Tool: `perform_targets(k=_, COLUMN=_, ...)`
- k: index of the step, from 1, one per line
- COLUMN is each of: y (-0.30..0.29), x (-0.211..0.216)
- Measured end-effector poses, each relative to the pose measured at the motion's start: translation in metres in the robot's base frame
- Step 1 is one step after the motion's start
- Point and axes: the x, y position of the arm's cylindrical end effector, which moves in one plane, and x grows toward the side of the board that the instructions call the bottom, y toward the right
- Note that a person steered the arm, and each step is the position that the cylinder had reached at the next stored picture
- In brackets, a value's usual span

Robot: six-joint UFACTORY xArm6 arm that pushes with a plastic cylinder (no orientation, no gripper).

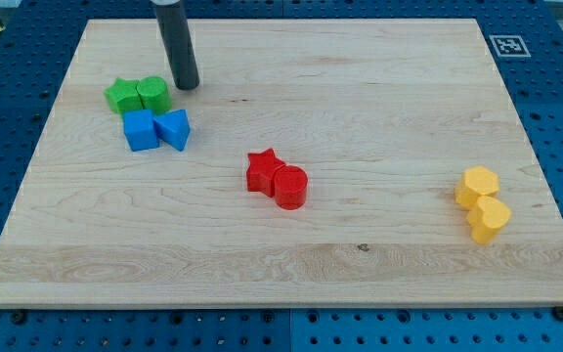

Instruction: Push the green blocks into the blue blocks

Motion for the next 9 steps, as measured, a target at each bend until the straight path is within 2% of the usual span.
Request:
perform_targets(k=1, y=-0.016, x=-0.021)
perform_targets(k=2, y=-0.054, x=-0.017)
perform_targets(k=3, y=-0.061, x=-0.002)
perform_targets(k=6, y=-0.041, x=0.022)
perform_targets(k=7, y=-0.026, x=-0.004)
perform_targets(k=8, y=0.027, x=-0.008)
perform_targets(k=9, y=0.068, x=0.015)
